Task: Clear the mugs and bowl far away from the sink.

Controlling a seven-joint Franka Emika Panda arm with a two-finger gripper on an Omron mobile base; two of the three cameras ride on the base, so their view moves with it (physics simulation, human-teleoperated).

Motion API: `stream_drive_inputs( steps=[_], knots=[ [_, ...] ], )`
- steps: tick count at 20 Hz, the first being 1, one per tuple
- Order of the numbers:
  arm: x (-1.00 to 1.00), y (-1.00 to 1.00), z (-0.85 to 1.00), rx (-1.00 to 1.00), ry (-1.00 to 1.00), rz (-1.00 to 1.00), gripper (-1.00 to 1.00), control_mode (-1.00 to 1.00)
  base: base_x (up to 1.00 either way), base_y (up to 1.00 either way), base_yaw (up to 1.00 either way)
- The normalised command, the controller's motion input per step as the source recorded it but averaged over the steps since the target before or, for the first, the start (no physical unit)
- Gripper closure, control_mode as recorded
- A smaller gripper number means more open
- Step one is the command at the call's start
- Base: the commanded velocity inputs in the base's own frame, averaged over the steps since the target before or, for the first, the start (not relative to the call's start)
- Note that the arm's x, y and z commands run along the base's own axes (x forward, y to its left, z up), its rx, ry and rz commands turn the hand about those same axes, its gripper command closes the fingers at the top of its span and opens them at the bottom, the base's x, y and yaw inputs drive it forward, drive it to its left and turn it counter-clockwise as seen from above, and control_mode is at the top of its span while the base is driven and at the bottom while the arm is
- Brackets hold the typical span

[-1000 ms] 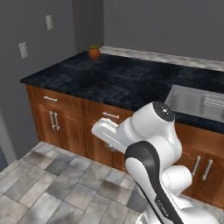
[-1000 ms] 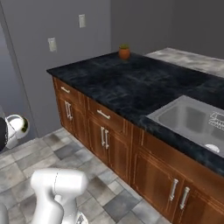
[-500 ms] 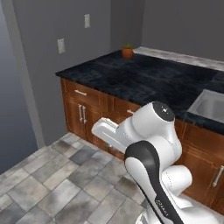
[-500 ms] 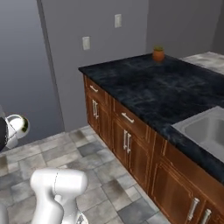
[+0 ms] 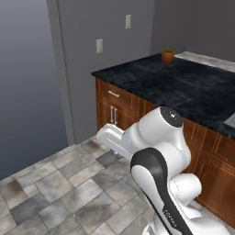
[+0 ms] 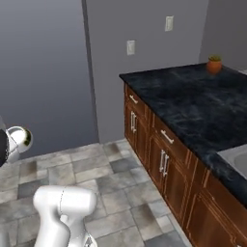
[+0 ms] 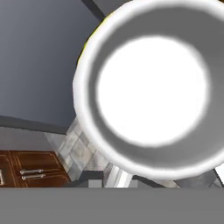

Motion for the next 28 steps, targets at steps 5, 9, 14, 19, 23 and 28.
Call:
stream_drive_inputs(
  steps=[5,9,14,19,23,28],
  knots=[
    [0.00,0.00,0.00,0.00,0.00,0.00,1.00,1.00,0.00,0.00,0.35],
    [0.00,0.00,0.00,0.00,0.00,0.00,1.00,1.00,0.00,0.00,0.35],
    [0.00,0.00,0.00,0.00,0.00,0.00,1.00,1.00,0.00,0.00,0.34],
    [0.00,0.00,0.00,0.00,0.00,0.00,1.00,1.00,0.00,0.00,0.35],
    [0.00,0.00,0.00,0.00,0.00,0.00,1.00,1.00,0.00,0.00,0.34],
    [0.00,0.00,0.00,0.00,0.00,0.00,1.00,1.00,0.03,0.00,0.33]
  ],
)
